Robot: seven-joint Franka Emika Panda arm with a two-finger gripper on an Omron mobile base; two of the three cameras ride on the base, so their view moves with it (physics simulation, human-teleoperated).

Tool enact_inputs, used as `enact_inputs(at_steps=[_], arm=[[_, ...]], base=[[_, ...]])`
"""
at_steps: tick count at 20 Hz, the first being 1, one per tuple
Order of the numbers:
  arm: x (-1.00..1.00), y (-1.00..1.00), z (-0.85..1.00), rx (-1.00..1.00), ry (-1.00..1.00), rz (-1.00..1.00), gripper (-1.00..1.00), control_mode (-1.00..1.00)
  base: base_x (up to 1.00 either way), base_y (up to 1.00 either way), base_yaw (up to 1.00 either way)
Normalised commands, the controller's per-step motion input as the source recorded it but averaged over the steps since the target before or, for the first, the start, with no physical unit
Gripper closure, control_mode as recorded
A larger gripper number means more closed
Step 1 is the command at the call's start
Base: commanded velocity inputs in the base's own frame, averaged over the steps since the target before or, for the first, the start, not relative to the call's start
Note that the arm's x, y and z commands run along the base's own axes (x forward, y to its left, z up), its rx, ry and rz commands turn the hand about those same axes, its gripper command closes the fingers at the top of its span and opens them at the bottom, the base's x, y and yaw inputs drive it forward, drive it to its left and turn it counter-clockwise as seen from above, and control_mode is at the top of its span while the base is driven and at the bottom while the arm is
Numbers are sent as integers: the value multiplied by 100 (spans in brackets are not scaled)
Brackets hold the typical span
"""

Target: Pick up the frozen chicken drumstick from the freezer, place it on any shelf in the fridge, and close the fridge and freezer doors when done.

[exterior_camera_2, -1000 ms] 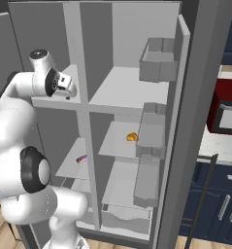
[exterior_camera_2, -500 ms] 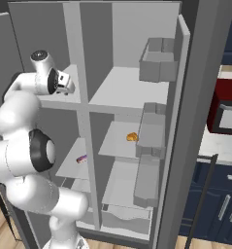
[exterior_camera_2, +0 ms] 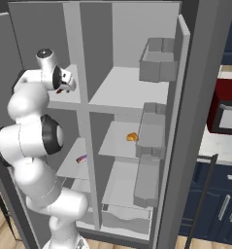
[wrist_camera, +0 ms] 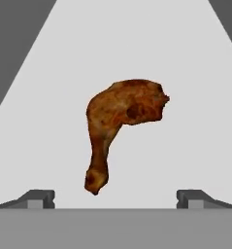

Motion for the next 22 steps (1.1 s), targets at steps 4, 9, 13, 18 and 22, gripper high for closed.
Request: enact_inputs(at_steps=[4, 9, 13, 18, 22], arm=[[39, 16, -10, 0, 13, 1, -100, -100], [27, 16, -29, -1, 14, 1, -100, -100], [16, 24, -46, -2, 14, 2, -100, -100], [9, 21, -55, -3, 14, 1, 100, -100], [0, 8, -81, -5, 6, 3, 100, -100]], base=[[0, 0, 0], [0, 0, 0], [0, 0, 0], [0, 0, 0], [0, 0, 0]])
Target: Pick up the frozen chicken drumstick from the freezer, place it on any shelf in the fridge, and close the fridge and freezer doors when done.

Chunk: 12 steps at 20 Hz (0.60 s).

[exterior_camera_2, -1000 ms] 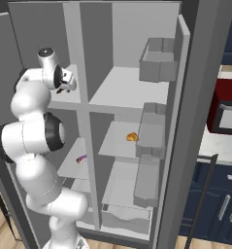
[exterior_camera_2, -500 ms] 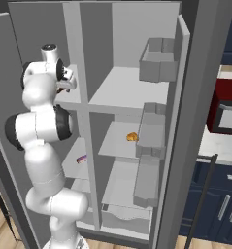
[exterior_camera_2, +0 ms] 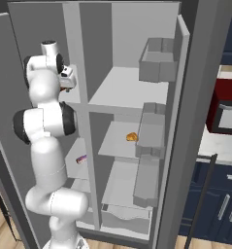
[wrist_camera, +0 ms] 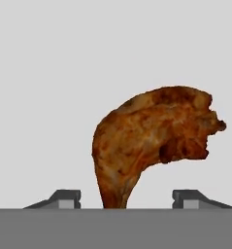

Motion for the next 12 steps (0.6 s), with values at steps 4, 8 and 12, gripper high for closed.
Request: enact_inputs(at_steps=[4, 8, 12], arm=[[-1, 1, -72, -1, 4, 4, 100, -100], [-36, -38, -31, 0, 0, 0, 100, -100], [-46, -55, -6, 2, -4, 0, 100, -100]], base=[[0, 0, 0], [0, 0, 0], [0, 0, 0]])
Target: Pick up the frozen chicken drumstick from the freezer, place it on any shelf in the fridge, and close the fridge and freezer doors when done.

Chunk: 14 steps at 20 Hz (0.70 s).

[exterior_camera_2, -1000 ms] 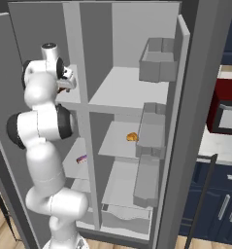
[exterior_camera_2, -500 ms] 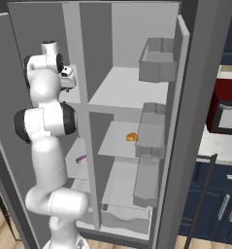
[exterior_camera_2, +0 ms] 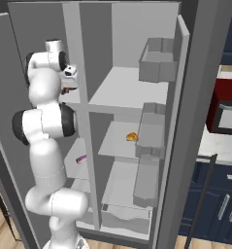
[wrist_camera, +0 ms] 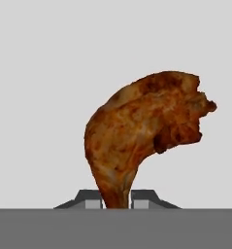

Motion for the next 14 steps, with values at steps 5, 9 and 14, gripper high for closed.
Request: enact_inputs(at_steps=[5, 9, 14], arm=[[-35, -17, 10, 0, -17, 0, 100, -100], [-80, 7, 15, 3, -16, 0, 100, -100], [-100, 6, 8, 4, -8, 0, 100, -100]], base=[[0, 0, 0], [0, 0, 0], [0, 0, 0]])
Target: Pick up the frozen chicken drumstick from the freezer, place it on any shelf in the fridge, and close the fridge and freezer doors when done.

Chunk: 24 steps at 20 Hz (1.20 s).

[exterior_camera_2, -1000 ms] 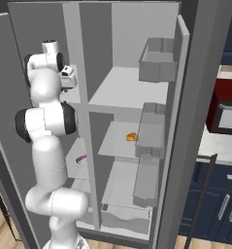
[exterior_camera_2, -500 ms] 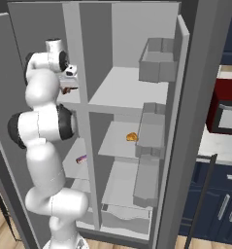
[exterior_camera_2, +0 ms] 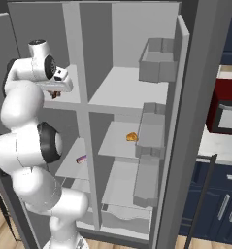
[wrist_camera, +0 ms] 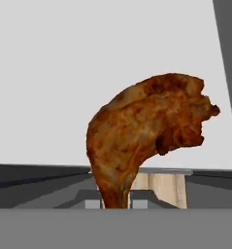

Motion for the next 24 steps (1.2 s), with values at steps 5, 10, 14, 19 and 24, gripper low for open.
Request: enact_inputs(at_steps=[5, 10, 14, 19, 24], arm=[[-100, -3, 1, 9, 0, 0, 100, -100], [-100, -55, 11, 8, -5, -2, 100, -100], [-100, -86, 31, 8, -6, -11, 100, -100], [-76, -100, 34, 5, -1, -13, 100, -100], [-14, -100, 42, 2, 0, -10, 100, -100]], base=[[0, 0, 0], [0, 0, 0], [0, 0, 0], [0, 0, 0], [0, 0, 0]])
